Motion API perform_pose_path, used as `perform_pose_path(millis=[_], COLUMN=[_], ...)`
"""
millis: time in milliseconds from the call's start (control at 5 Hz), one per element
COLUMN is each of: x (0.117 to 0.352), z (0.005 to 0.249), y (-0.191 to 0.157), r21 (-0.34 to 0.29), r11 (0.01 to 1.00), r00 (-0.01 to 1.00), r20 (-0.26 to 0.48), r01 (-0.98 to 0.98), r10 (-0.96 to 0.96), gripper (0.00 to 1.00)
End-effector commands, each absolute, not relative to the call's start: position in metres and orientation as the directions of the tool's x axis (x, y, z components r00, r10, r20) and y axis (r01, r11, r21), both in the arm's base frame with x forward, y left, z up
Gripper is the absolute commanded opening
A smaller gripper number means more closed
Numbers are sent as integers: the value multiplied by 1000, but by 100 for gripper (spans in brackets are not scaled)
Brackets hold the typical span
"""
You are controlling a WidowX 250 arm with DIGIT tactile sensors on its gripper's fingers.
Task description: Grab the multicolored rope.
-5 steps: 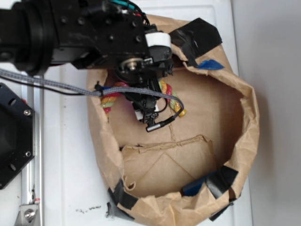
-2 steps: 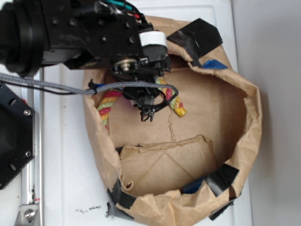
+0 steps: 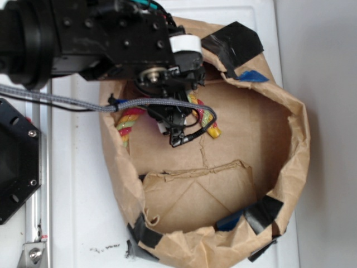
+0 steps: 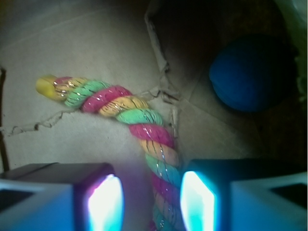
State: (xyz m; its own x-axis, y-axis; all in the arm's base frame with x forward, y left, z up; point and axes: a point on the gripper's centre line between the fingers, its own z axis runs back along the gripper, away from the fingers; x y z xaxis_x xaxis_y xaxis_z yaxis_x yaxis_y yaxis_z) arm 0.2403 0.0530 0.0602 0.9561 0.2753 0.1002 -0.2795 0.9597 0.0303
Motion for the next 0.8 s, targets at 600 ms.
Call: perform_pose_path(millis=[600], x=[265], z=[79], y=[31], r21=[5], r11=[964], r00=[952], r20=[163], r01=[-264], r10=[260], gripper=[100])
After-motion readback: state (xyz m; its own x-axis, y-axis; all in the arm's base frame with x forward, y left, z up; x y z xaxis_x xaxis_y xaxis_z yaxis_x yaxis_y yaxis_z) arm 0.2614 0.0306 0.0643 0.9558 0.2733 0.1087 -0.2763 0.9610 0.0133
